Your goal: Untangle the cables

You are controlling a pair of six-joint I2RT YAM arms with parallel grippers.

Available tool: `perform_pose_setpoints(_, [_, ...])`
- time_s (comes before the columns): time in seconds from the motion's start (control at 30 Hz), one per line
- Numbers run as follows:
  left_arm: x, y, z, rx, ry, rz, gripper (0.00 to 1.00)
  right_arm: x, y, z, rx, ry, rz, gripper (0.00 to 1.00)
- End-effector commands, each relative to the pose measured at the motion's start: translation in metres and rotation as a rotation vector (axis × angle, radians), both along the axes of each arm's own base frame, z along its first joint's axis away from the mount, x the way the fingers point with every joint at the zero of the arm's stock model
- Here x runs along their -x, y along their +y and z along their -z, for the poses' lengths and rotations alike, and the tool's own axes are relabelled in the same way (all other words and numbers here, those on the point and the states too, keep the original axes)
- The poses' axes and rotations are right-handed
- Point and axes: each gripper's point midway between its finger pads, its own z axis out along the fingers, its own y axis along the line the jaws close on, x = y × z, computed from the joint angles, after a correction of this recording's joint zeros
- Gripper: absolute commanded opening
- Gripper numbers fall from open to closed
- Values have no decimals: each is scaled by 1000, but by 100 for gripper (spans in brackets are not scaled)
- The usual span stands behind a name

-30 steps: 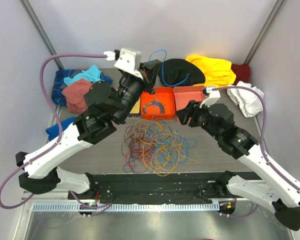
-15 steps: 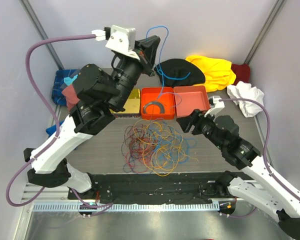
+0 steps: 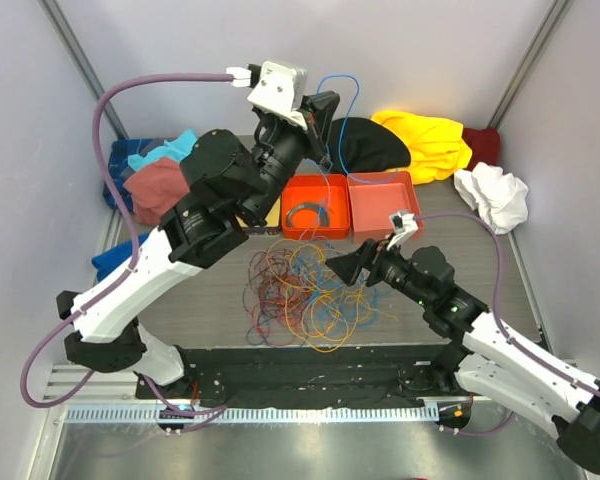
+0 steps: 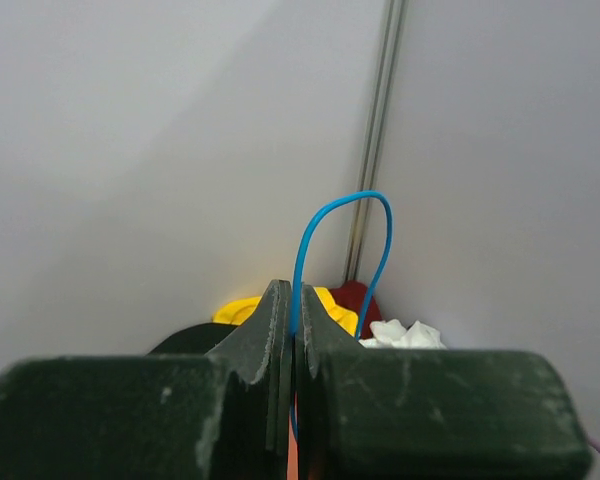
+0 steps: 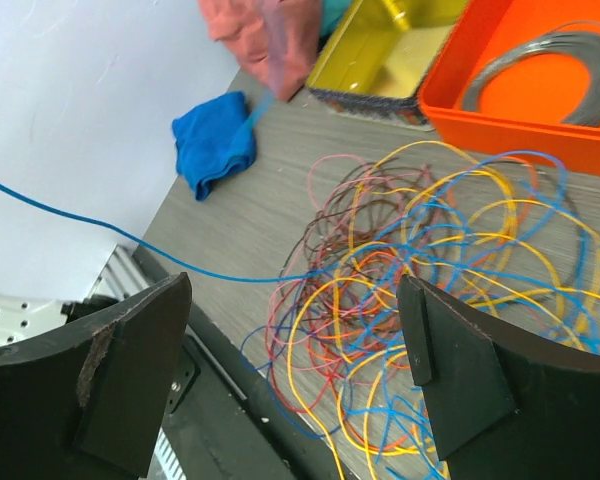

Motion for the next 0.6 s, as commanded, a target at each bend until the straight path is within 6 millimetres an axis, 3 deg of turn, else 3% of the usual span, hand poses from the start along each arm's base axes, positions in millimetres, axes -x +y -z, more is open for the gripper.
perform_pose_setpoints(0.0, [3,8,-24,40,-39,-5,0,8,31,-40,-81,-117,-114,94])
perform_pose_setpoints(0.27, [-10,-15,-15,2,-33,-17,0,9,50,-40,-52,-144,-138,93])
perform_pose_setpoints(0.57, [-7,-29,-16,26,-19,41,1,-4,64,-40,-46,-180,-136,93])
